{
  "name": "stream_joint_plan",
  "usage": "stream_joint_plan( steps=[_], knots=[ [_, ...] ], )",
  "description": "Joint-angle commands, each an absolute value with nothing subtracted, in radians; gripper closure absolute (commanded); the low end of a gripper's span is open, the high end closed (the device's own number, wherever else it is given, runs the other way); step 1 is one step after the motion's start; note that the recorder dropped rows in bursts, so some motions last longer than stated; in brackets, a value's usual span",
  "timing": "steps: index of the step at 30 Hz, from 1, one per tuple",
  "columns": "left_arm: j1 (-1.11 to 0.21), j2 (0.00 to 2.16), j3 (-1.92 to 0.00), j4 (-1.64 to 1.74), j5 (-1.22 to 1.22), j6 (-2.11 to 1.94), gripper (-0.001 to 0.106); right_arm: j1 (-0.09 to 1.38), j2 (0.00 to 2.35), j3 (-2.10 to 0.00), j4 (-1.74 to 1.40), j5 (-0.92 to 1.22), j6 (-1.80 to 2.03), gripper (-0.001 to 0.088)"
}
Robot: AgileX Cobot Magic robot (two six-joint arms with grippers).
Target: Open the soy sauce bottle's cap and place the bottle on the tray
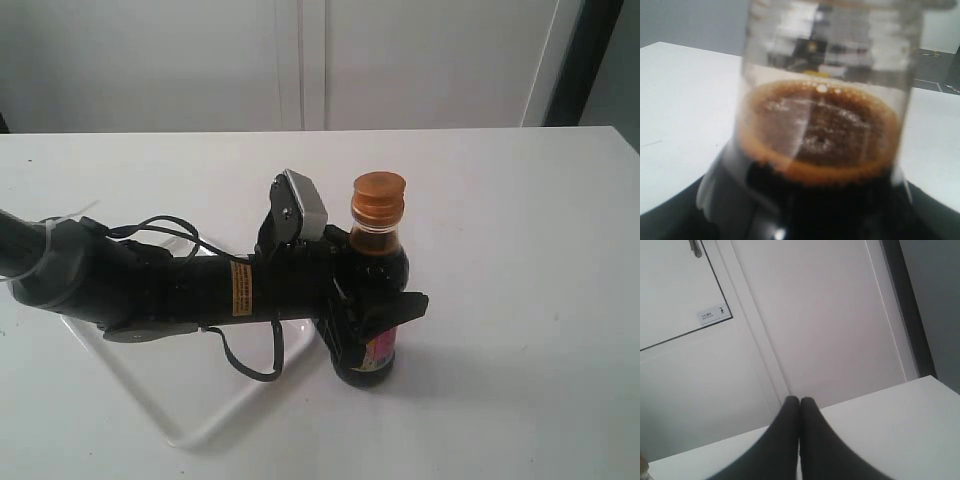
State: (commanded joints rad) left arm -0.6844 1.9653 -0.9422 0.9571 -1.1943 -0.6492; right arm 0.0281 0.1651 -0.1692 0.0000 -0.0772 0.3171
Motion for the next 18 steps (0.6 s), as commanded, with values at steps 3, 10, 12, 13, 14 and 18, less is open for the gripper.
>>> stream_joint_plan(
  steps=[3,10,12,13,14,18],
  knots=[
    [-0.684,1.965,-0.942,0.957,-1.194,-0.649,0.105,0.028,0.282,-0.24,0.0,-0.077,0.313,0.0868],
    [-0.684,1.965,-0.942,0.957,-1.194,-0.649,0.105,0.028,0.515,-0.364,-0.105,-0.096,0.311,0.0868],
    [-0.684,1.965,-0.942,0.957,-1.194,-0.649,0.105,0.03,0.566,-0.377,-0.107,-0.135,0.311,0.0868],
    [-0.684,1.965,-0.942,0.959,-1.194,-0.649,0.105,0.03,0.591,-0.382,-0.109,-0.164,0.311,0.0868],
    [-0.684,1.965,-0.942,0.959,-1.194,-0.649,0.105,0.03,0.615,-0.384,-0.109,-0.208,0.311,0.0868],
    [-0.684,1.965,-0.942,0.974,-1.194,-0.649,0.105,0.03,0.702,-0.384,-0.16,-0.371,0.315,0.0868]
  ],
)
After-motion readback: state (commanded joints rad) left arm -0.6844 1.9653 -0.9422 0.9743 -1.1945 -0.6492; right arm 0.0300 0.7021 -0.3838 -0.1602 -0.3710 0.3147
